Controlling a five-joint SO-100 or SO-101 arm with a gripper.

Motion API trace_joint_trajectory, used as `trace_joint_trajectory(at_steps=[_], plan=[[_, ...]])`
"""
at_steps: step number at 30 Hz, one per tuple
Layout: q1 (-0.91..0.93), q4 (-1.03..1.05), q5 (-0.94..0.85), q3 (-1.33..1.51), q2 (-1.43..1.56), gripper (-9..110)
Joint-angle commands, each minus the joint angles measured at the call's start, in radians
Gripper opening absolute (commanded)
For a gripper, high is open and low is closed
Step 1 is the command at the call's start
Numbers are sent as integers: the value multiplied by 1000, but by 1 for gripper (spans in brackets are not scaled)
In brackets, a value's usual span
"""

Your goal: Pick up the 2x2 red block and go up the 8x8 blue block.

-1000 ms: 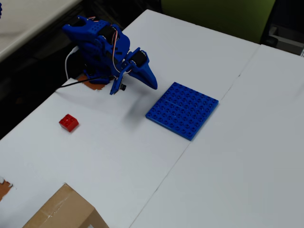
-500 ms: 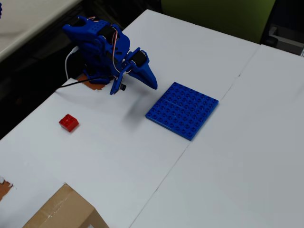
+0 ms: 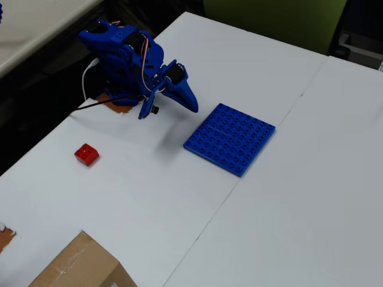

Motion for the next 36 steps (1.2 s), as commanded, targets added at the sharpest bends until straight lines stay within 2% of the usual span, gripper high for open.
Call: trace_joint_trajectory(at_steps=[1, 5, 11, 15, 17, 19, 22, 27, 30, 36], plan=[[21, -77, -34, 6, 3, 0], [41, -195, -209, -23, -63, 0], [72, -190, -425, -179, -222, 0], [51, -112, -574, -396, -422, 0], [40, -2, -696, -538, -535, 0], [37, 117, -804, -670, -637, 5], [52, 267, -908, -841, -772, 0], [120, 477, -1157, -1029, -936, 3], [206, 660, -1399, -1157, -1035, 8], [436, 945, -1896, -1388, -1200, 9]])
